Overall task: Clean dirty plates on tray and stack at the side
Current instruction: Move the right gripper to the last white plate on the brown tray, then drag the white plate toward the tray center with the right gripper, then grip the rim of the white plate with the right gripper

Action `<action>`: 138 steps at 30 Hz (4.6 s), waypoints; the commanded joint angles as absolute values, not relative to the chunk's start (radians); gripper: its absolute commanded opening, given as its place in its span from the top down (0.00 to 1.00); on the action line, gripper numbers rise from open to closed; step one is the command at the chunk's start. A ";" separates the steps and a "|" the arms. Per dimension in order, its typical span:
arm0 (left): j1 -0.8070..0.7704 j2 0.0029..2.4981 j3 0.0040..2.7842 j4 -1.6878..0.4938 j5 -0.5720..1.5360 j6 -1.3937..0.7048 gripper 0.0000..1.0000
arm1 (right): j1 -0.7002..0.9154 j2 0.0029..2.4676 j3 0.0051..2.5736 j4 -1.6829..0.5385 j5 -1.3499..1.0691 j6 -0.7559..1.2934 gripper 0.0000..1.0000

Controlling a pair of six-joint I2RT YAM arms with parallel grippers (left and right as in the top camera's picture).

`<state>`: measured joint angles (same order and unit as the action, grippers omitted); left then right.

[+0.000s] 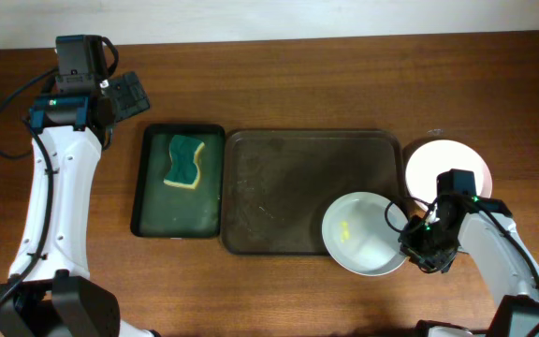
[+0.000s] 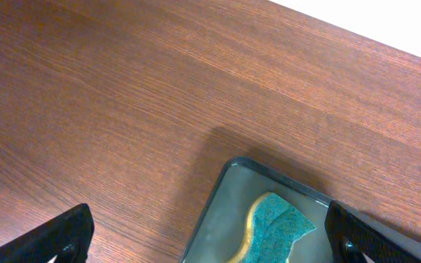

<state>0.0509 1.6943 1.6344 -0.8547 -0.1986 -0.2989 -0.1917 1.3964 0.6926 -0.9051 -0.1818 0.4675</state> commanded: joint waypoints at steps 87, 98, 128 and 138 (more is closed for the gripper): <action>0.051 1.700 1.634 -0.853 -0.201 -0.297 0.01 | 0.110 1.860 1.193 -0.659 -0.303 0.264 0.61; 0.051 1.700 1.634 -0.853 -0.201 -0.297 0.01 | 0.152 1.884 1.230 -0.703 -0.250 0.082 0.57; 0.051 1.700 1.634 -0.853 -0.201 -0.297 0.01 | 0.156 1.940 1.213 -0.624 -0.195 0.173 0.86; 0.051 1.700 1.634 -0.853 -0.201 -0.297 0.01 | 0.156 1.940 1.214 -0.624 -0.203 0.173 0.96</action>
